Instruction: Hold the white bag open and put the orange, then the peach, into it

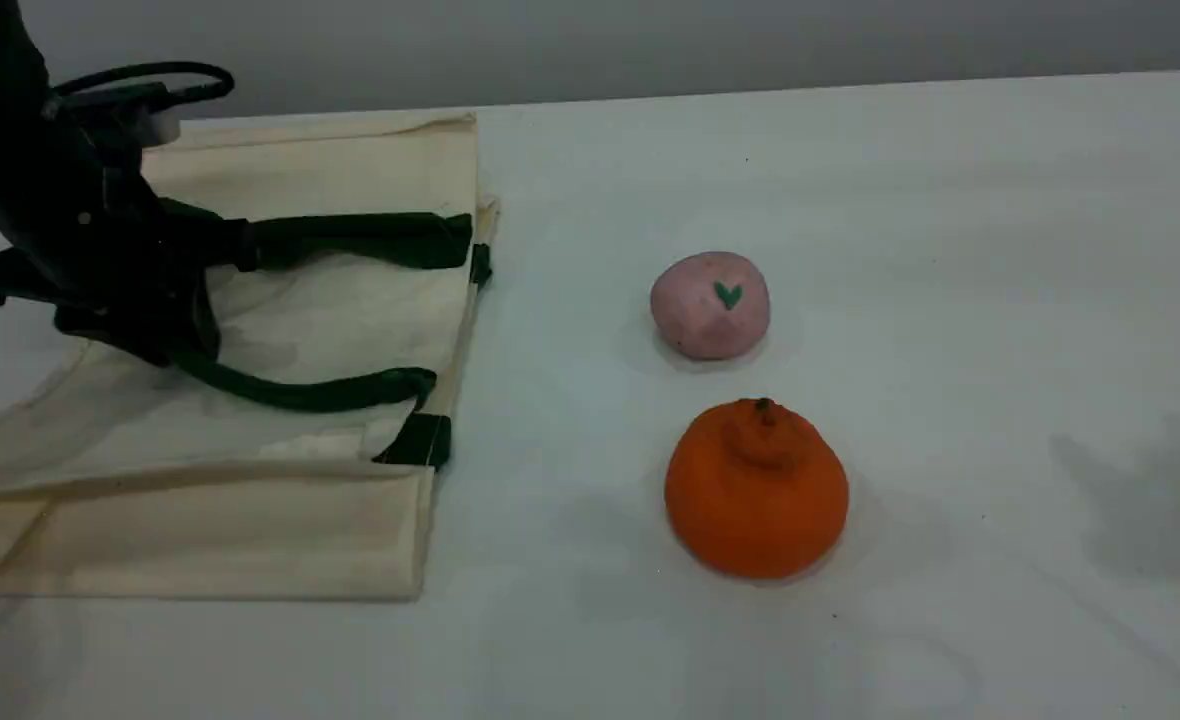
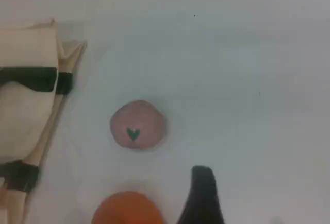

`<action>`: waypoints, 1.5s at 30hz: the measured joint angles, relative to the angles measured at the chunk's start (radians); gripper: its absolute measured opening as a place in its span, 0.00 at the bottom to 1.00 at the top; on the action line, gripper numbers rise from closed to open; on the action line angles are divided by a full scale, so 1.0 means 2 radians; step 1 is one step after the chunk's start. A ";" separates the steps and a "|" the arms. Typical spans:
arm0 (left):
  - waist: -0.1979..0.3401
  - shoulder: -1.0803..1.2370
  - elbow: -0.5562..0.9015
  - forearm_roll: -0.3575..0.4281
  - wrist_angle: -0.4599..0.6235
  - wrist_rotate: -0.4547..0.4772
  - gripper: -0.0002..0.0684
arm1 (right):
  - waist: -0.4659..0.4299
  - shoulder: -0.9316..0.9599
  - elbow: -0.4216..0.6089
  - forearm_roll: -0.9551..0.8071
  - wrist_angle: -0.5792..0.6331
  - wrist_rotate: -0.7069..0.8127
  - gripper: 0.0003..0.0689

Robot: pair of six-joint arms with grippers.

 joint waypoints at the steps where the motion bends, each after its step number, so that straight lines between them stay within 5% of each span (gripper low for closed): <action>1: 0.000 -0.001 0.000 0.000 0.001 0.000 0.17 | 0.000 0.000 0.000 0.000 0.000 0.000 0.75; 3: 0.000 -0.005 -0.007 -0.002 0.011 0.000 0.09 | 0.000 0.000 0.000 0.000 0.000 -0.001 0.75; 14: 0.000 -0.104 -0.104 -0.035 0.131 0.045 0.09 | 0.001 0.000 0.000 0.054 0.058 -0.033 0.75; 25: -0.001 -0.224 -0.150 -0.156 0.290 0.175 0.09 | 0.001 0.000 0.000 0.081 0.123 -0.054 0.75; 32: -0.001 -0.293 -0.150 -0.179 0.335 0.179 0.09 | 0.002 0.000 0.000 0.084 0.138 -0.054 0.75; 38: -0.001 -0.342 -0.150 -0.179 0.360 0.179 0.09 | 0.057 0.019 0.000 0.092 0.099 -0.054 0.75; 45: -0.001 -0.378 -0.150 -0.184 0.377 0.178 0.09 | 0.155 0.094 0.000 0.094 -0.023 -0.048 0.75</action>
